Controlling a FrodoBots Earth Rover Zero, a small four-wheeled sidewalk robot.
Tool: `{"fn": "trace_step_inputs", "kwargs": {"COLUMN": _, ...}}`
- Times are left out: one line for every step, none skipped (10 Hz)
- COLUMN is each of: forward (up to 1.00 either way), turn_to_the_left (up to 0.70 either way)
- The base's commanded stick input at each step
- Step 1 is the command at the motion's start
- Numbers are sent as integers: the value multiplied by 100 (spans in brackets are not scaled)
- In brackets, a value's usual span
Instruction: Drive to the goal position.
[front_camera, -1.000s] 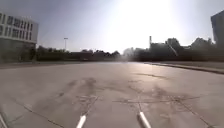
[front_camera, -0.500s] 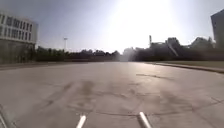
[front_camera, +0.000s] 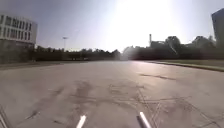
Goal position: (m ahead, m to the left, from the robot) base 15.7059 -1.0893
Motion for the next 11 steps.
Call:
{"fn": "trace_step_inputs", "kwargs": {"forward": 70, "turn_to_the_left": 0}}
{"fn": "trace_step_inputs", "kwargs": {"forward": 70, "turn_to_the_left": 0}}
{"fn": "trace_step_inputs", "kwargs": {"forward": 70, "turn_to_the_left": 0}}
{"fn": "trace_step_inputs", "kwargs": {"forward": 70, "turn_to_the_left": 0}}
{"fn": "trace_step_inputs", "kwargs": {"forward": 70, "turn_to_the_left": 0}}
{"fn": "trace_step_inputs", "kwargs": {"forward": 70, "turn_to_the_left": 0}}
{"fn": "trace_step_inputs", "kwargs": {"forward": 70, "turn_to_the_left": 0}}
{"fn": "trace_step_inputs", "kwargs": {"forward": 70, "turn_to_the_left": 0}}
{"fn": "trace_step_inputs", "kwargs": {"forward": 70, "turn_to_the_left": 0}}
{"fn": "trace_step_inputs", "kwargs": {"forward": 70, "turn_to_the_left": 0}}
{"fn": "trace_step_inputs", "kwargs": {"forward": 70, "turn_to_the_left": 0}}
